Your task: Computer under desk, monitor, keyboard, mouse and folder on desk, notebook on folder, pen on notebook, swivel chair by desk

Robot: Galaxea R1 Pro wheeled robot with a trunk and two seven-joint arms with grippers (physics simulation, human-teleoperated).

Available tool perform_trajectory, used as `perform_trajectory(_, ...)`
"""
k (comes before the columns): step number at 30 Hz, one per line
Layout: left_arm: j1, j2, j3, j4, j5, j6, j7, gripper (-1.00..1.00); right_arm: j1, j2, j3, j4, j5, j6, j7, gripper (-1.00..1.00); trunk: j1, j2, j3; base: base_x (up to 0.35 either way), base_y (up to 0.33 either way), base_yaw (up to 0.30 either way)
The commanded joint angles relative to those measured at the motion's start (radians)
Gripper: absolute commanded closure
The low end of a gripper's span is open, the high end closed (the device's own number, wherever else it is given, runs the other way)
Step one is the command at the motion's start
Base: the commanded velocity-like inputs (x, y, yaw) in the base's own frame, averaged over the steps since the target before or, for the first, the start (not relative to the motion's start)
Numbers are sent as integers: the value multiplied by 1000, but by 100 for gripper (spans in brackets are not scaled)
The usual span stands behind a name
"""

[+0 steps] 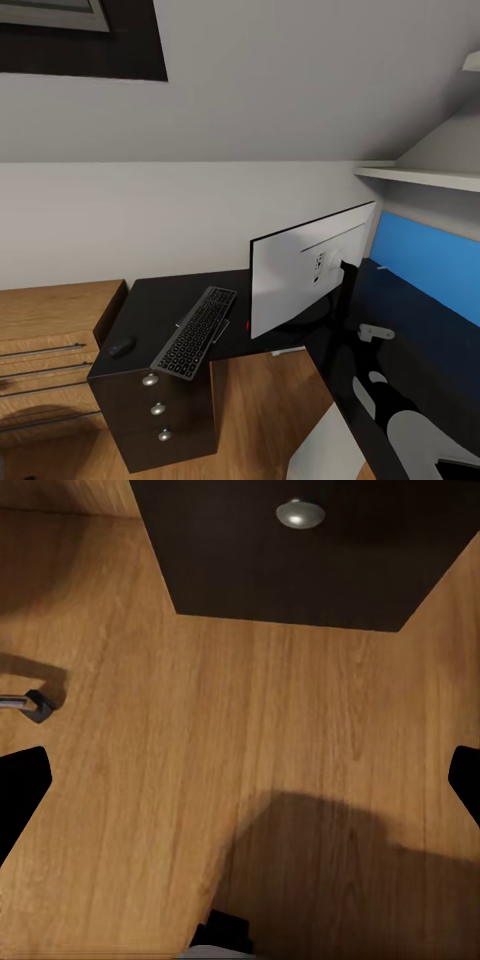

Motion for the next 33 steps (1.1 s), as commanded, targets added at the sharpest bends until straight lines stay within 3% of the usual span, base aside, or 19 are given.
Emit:
perform_trajectory(1,0,-4,-2,4,8,-3,8,-100,5,-5,2,-5,-5,-7,1,-100,0,-1,-1,0,0,0)
perform_trajectory(7,0,-20,-3,25,9,-4,9,-100,6,8,2,-2,-4,-8,1,-100,0,-1,-1,0,0,0)
perform_trajectory(33,0,-14,-5,19,11,-4,8,-100,9,11,2,-7,-4,-7,3,-100,0,-1,-1,0,0,0)
